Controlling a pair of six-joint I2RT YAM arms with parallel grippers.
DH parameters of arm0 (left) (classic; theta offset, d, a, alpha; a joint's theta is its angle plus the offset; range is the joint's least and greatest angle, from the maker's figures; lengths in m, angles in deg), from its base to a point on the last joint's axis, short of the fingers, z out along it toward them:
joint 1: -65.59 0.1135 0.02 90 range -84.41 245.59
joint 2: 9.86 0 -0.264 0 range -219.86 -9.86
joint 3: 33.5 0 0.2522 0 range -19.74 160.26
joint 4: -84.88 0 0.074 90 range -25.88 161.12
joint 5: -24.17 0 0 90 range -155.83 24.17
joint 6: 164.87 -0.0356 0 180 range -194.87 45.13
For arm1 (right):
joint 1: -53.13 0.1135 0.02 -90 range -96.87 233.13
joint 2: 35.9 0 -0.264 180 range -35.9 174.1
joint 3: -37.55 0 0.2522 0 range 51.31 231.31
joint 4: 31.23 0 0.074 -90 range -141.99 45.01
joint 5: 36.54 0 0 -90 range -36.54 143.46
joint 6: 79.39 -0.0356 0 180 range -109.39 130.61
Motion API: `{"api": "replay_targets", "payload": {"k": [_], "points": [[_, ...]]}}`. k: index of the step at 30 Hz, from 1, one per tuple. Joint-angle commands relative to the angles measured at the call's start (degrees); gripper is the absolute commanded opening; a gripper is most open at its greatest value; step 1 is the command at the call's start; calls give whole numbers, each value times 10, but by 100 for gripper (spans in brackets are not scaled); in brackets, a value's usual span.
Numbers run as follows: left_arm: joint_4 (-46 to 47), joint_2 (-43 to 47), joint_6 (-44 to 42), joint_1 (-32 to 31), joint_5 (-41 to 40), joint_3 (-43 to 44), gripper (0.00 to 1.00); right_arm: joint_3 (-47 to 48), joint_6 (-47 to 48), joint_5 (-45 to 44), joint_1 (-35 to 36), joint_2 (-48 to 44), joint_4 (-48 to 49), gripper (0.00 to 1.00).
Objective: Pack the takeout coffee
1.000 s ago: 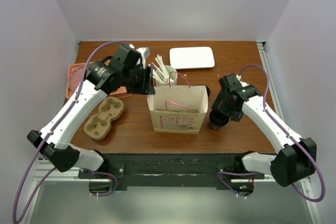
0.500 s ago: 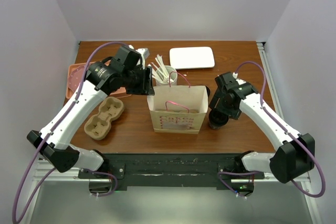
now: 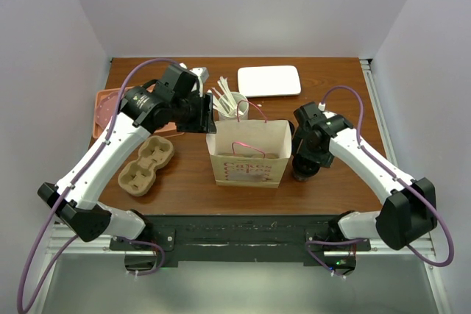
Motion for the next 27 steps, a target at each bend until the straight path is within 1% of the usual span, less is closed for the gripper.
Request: {"api": "replay_targets", "payload": {"k": [1,5,14,15,17,18,21,25,27], "points": [[-1,16,-3,3,-7,13,56,4,-12,-26,6,-2,14,84],[-2,15,-5,5,-7,13,56,0,-10,-31,8,1,13,81],[-5,17,-6,7,-10,15,56,-6,-8,-33,10,5,9,80],[-5,17,-8,7,-9,16,56,-7,-8,-32,10,5,12,77],[-10,20,-9,6,-12,17,56,-7,-6,-33,13,6,13,74],[-13,20,-9,7,-16,18,56,-6,-6,-36,13,6,12,70],[-18,22,-10,9,-18,18,56,3,3,-50,12,-3,7,64],[-23,22,-8,11,-18,18,56,53,56,-80,13,-19,-7,50],[-27,22,-7,10,-19,19,56,76,82,-95,12,-27,-18,47]]}}
